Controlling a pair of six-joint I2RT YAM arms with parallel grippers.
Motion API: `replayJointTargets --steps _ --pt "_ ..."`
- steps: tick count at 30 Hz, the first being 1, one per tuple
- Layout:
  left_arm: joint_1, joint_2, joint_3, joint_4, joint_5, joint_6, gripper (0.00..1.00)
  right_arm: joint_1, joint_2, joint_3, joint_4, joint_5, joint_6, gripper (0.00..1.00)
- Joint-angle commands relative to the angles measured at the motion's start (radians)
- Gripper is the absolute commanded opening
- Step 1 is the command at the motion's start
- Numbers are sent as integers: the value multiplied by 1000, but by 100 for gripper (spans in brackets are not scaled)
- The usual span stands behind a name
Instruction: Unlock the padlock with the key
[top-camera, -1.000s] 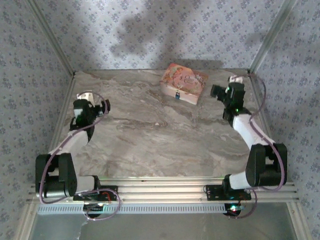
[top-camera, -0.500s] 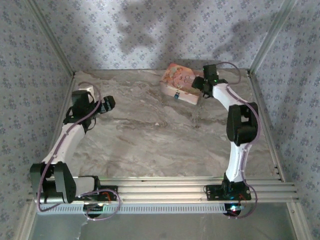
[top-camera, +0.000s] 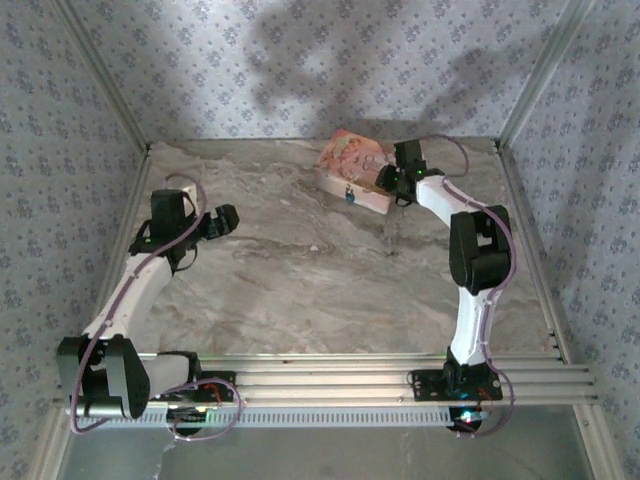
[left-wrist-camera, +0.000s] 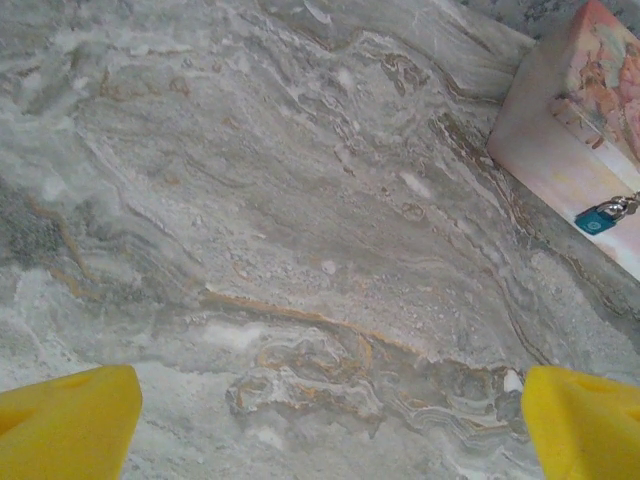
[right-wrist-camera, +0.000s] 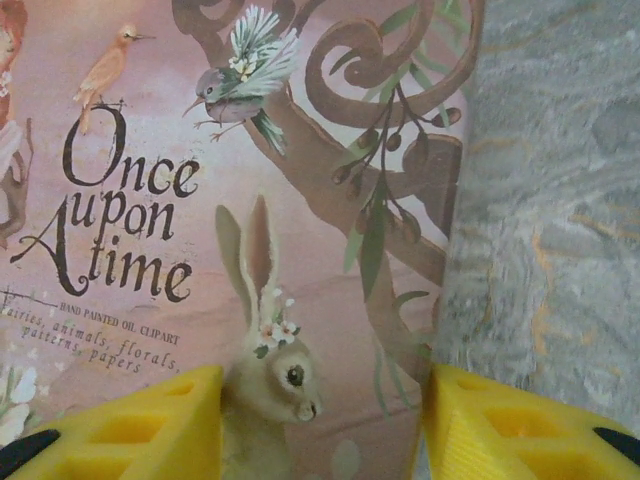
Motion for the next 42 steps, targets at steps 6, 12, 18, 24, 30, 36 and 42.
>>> replayJointTargets --steps 6,12,18,24,30,36,42 --pt "-6 -21 -4 -107 69 -39 96 136 -28 -232 -264 -82 -259 52" --pt "-8 -45 -53 -115 118 -73 94 306 -44 -205 -333 -62 -379 52" --pt "-7 -103 -136 -162 114 -110 93 468 -52 -199 -283 -70 -407 52" --pt "-4 -188 -246 -180 122 -185 90 507 -107 -187 -218 -60 -372 73" --pt "-4 -252 -369 -55 216 -291 79 496 -99 -135 -185 -160 -272 74" --pt "-5 -234 -428 63 242 -344 59 495 14 -73 -141 -269 -202 66" --pt "-7 -103 -356 92 231 -305 51 493 127 92 -144 -302 -186 64"
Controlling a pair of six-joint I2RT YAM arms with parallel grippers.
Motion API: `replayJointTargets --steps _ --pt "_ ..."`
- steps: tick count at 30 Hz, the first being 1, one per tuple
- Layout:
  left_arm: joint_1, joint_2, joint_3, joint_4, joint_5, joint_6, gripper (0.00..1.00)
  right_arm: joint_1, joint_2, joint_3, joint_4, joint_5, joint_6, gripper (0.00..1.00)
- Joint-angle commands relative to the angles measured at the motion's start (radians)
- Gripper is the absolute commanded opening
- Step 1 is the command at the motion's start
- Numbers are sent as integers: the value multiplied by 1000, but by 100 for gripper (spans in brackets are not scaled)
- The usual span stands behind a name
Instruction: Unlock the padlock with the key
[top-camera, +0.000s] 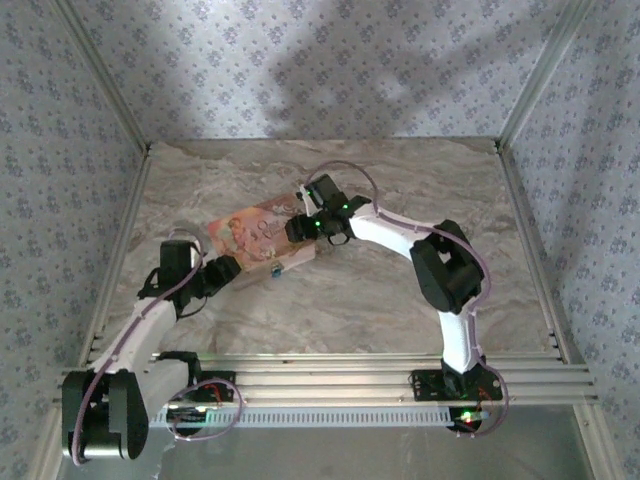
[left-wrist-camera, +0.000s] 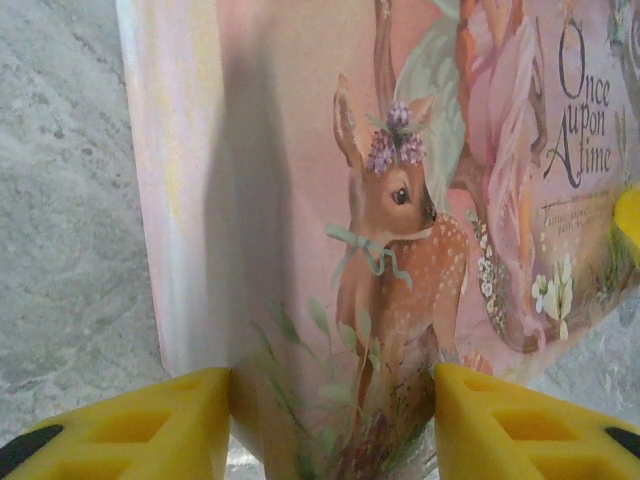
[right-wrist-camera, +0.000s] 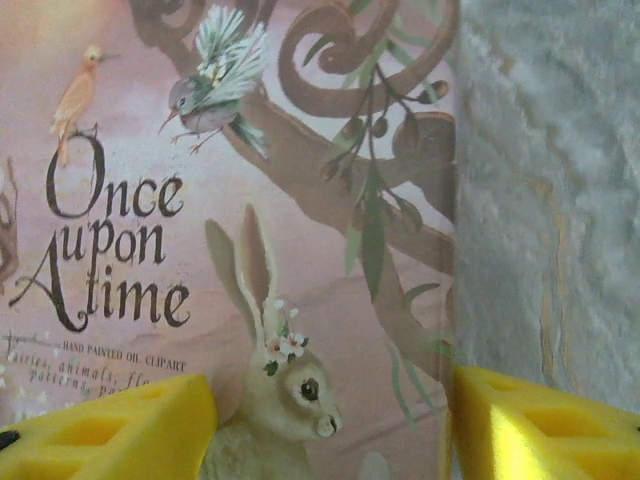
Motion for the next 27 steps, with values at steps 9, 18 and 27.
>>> replayJointTargets --steps 9,18,27 --pt "-7 419 321 61 -8 105 47 -28 254 312 -144 -51 59 58" --pt "-12 568 481 22 -38 136 45 -95 193 374 -270 15 28 81" --pt "-28 375 609 -250 -211 248 73 -118 -105 384 -436 333 -139 100"
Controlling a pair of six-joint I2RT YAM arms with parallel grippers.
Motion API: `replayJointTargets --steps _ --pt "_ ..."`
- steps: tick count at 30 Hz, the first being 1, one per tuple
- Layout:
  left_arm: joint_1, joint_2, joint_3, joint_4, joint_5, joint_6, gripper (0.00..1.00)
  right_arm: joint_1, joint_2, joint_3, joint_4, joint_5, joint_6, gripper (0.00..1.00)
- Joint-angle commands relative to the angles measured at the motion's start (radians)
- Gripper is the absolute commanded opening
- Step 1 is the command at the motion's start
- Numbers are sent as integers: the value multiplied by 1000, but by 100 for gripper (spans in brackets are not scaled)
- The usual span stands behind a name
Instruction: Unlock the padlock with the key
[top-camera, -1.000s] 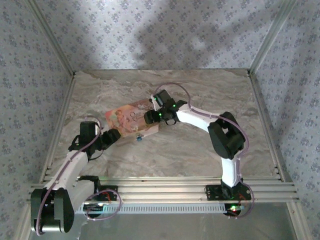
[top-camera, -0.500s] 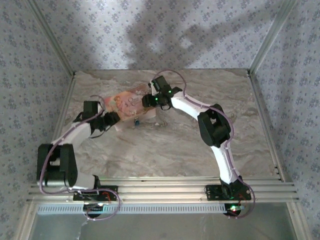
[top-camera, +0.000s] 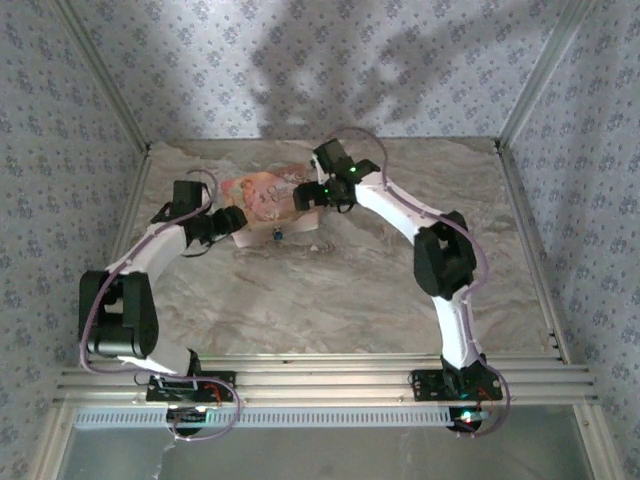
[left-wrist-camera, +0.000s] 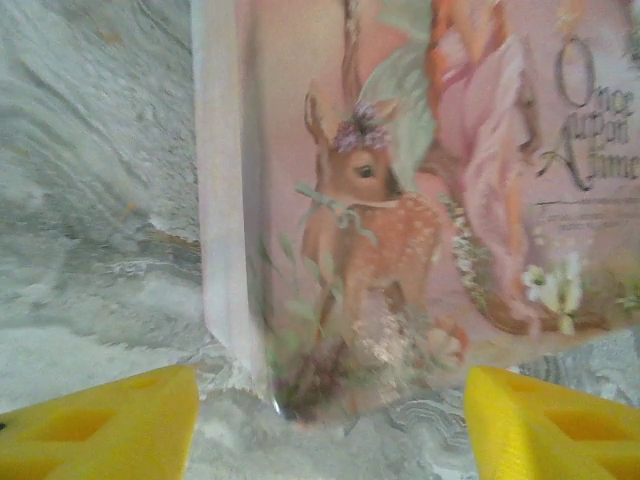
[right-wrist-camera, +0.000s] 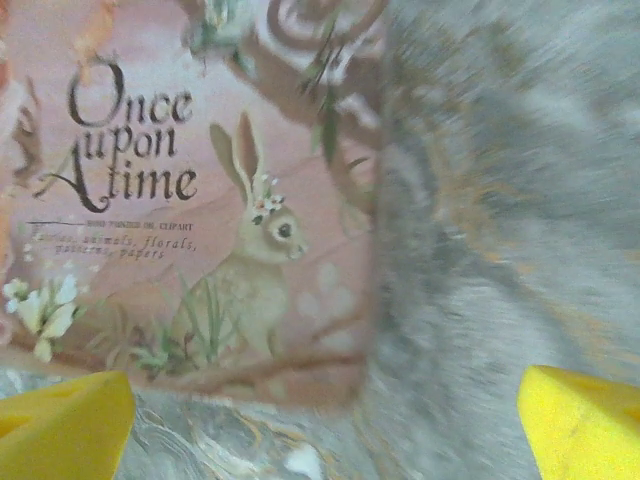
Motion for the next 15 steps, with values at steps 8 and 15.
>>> replayJointTargets --steps 8,15 --pt "-251 -187 157 -286 -93 109 74 -76 -539 -347 35 261 -62 100" --pt "-561 -228 63 -210 -204 23 74 -369 -796 -724 48 40 192 100"
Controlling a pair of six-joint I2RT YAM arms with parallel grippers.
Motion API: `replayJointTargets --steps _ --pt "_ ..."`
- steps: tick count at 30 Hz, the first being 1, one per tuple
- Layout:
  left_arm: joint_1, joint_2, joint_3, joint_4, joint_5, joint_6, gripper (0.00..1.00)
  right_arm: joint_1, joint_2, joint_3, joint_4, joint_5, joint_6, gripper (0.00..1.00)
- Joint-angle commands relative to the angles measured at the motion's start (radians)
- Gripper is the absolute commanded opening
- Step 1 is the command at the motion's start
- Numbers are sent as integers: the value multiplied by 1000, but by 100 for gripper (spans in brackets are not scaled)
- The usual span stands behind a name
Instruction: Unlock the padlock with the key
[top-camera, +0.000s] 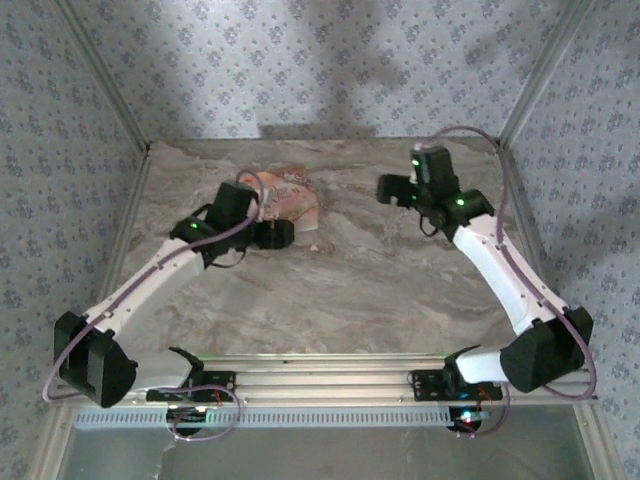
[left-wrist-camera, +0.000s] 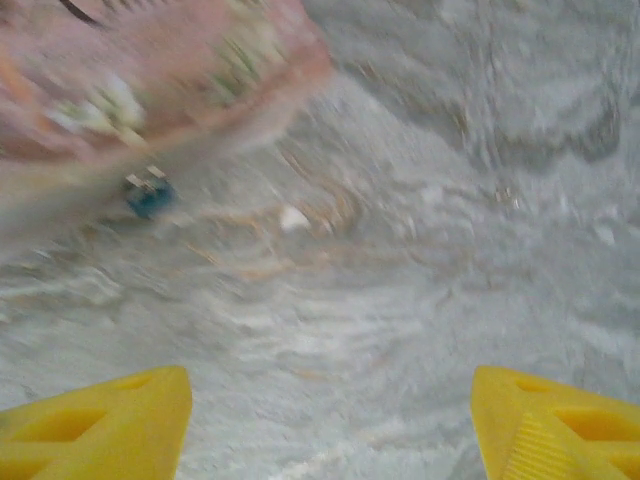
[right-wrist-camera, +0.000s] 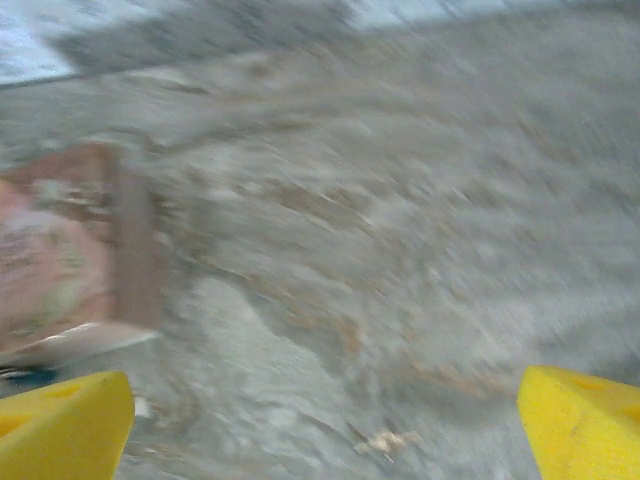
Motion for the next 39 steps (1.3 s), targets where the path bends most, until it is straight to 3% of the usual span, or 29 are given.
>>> replayJointTargets --steps 1,5,12,14,17,19,22,27,33,39 --pt "-103 -19 -43 12 -88 -43 74 -139 -69 -152 -24 -172 121 100" --pt "-198 58 -66 88 -101 -69 73 -255 -80 -265 -72 -287 164 95" --pt "-355 265 -24 172 -155 -94 72 -172 -41 -378 -70 -156 169 81" --pt "-370 309 -3 181 -168 -81 73 -133 -25 -401 -38 -139 187 59" --pt "-383 341 5 219 -187 -32 77 -75 37 -392 -25 -105 221 43" --pt "-389 344 -11 279 -203 1 82 -36 98 -362 -20 -74 236 42" --pt "-391 342 -38 355 -249 31 98 13 209 -291 7 -47 241 41" --pt "-392 331 -82 424 -372 -4 98 37 373 -177 -3 -23 256 43" --pt "-395 339 -41 295 -475 3 98 36 430 -155 17 -10 279 39" --pt "-395 306 -64 216 -424 -24 98 37 457 -160 22 23 260 22"
